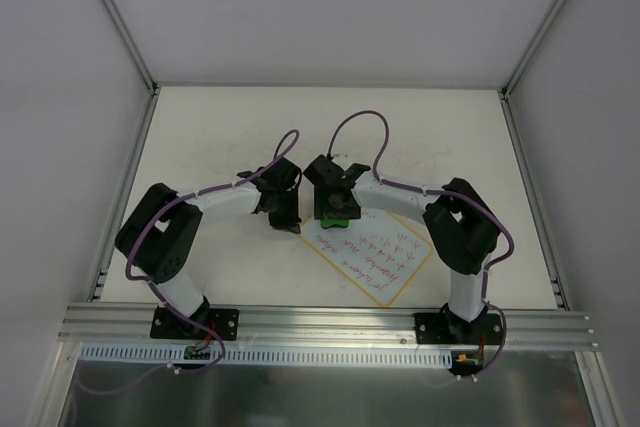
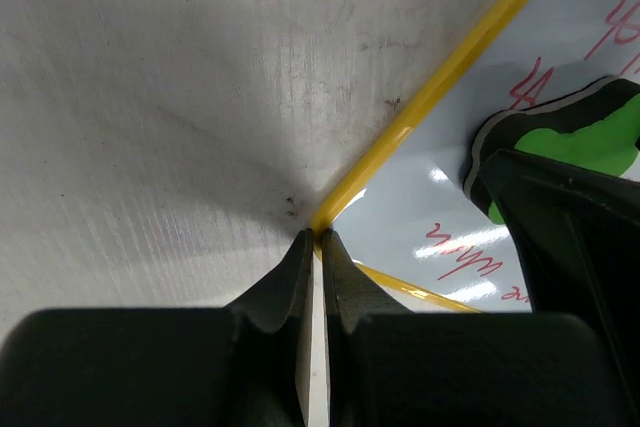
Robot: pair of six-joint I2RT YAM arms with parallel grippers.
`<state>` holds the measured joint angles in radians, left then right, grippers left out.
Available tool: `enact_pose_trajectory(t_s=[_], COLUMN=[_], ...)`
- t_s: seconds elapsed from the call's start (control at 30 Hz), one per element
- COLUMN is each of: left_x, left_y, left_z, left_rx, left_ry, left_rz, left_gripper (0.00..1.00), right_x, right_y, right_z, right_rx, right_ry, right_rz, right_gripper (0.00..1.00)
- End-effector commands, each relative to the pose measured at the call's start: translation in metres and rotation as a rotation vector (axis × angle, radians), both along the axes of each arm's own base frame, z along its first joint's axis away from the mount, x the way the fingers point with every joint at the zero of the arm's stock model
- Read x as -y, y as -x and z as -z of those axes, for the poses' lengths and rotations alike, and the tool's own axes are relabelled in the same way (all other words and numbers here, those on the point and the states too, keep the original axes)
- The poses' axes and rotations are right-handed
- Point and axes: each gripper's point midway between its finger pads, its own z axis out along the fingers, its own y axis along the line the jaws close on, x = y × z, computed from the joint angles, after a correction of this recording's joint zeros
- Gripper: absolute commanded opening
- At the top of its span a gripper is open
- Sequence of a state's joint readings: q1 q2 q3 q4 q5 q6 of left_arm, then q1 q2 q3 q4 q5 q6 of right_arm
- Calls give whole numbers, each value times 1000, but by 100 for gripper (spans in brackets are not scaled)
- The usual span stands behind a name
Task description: Erase the whiteboard
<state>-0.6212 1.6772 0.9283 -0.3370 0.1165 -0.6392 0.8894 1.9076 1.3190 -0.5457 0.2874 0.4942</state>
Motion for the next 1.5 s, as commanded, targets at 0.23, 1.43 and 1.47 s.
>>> enact_pose_trajectory(t_s=[0.23, 1.43, 1.47], left_x=[-43, -41, -41], left_y=[36, 36, 36], left_z=[30, 24, 24], left_rx=[-99, -87, -85], left_ry=[-189, -170, -169], left_rz=[19, 33, 33], left_gripper=[0, 0, 0], right_x=[126, 80, 80], right_y=[-12, -61, -62], right_z=[0, -2, -2], right_rx=[-34, -17, -16], right_ry=[115, 98, 97], right_rz=[294, 263, 263], right_gripper=[33, 32, 32])
